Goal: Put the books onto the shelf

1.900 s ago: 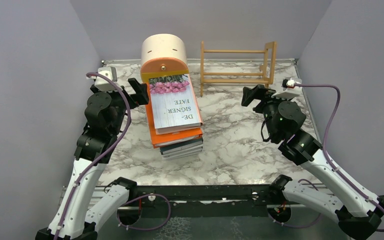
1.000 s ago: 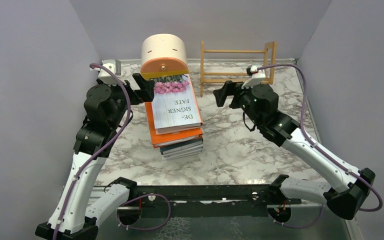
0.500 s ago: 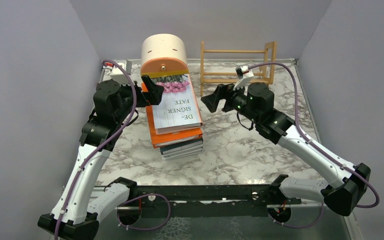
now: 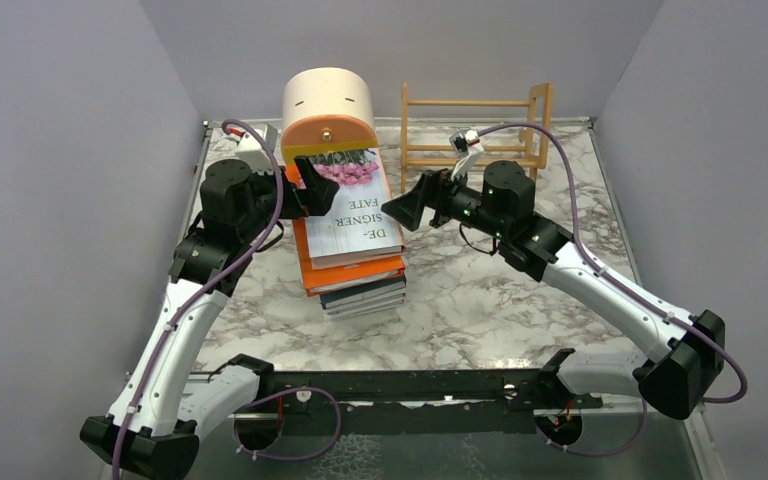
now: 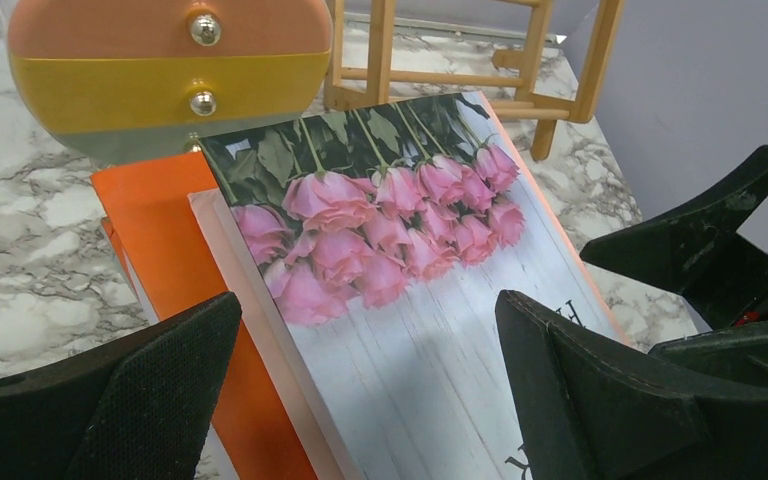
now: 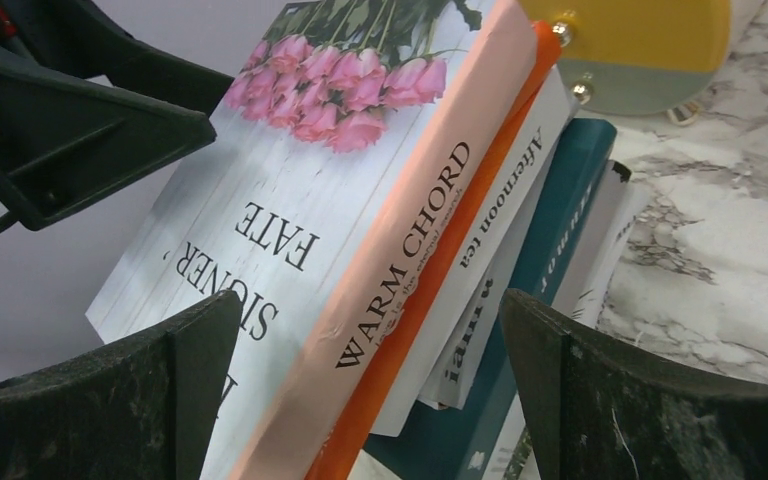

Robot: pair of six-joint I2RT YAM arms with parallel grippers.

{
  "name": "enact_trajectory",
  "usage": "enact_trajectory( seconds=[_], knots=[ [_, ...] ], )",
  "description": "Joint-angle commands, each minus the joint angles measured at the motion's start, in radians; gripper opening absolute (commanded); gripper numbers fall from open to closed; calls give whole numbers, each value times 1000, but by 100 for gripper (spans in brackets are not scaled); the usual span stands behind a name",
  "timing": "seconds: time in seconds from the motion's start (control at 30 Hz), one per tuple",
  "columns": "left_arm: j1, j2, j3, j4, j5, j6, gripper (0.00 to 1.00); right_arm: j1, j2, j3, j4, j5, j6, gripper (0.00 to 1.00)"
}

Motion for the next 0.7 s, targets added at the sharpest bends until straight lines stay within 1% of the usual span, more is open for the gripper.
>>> enact_trajectory(
  seconds=[0.0, 0.23, 0.43, 0.67],
  knots=[
    [-3, 6, -12, 38, 67, -19, 95, -2, 27, 27, 65, -104, 52, 100],
    [-3, 16, -26, 78, 111, -37, 94, -6, 54, 17, 89, -142, 78, 100],
    [-4, 39, -38, 136, 177, -61, 93, -14, 75, 13, 110, -178, 101, 100],
    [-17, 61, -53, 188, 202, -81, 92, -24, 86, -8, 154, -222, 132, 100]
  ],
)
